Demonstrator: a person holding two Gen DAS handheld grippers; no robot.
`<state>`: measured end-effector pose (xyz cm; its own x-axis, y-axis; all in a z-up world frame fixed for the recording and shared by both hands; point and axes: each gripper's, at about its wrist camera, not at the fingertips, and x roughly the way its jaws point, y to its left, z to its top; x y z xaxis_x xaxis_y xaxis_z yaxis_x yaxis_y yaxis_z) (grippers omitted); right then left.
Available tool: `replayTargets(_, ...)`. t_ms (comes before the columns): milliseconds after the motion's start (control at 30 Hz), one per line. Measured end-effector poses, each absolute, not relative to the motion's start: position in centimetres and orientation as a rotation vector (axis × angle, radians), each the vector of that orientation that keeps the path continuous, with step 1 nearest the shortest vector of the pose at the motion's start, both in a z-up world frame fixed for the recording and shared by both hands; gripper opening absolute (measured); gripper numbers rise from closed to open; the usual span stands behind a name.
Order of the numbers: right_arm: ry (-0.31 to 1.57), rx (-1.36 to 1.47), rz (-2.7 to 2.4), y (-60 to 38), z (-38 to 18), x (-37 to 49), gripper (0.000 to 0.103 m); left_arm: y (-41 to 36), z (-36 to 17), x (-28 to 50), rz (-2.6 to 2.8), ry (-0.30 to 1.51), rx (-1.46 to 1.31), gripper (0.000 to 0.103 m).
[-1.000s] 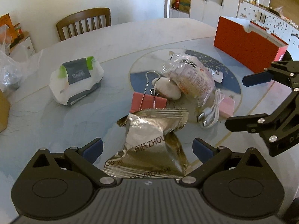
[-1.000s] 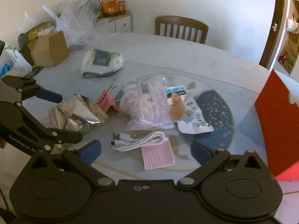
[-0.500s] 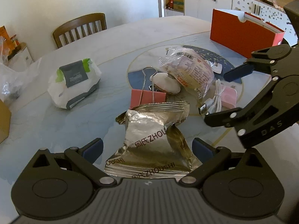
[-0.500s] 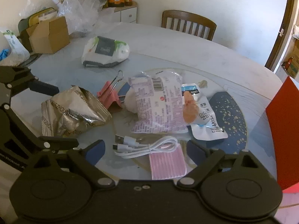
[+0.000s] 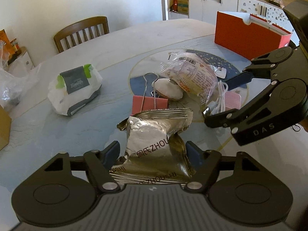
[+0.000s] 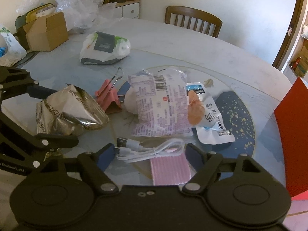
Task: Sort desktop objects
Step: 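Grasp the gold foil bag with the left tool while the right tool grasps the white cable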
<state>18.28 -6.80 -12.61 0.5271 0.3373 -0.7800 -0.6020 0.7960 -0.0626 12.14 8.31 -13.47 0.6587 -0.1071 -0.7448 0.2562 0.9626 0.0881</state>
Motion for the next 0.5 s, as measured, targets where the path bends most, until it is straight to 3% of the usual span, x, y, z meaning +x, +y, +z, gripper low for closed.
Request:
replayTargets(133, 0.861, -0.325, 0.576, -7.1, -12.3, 18.4, 0.074, 8.4, -13.4, 12.1, -0.212, 0.829, 0.196, 0.068)
replayTargets(233, 0.864, -0.324, 0.572, -7.3, -12.2, 18.2, 0.073, 8.4, -13.3, 12.0, -0.221, 0.831, 0.190, 0.059)
replayTargets(500, 0.863, -0.303, 0.543, -8.1, -11.6, 17.6, 0.073, 8.9, -13.1, 11.8, -0.224, 0.830, 0.167, 0.054)
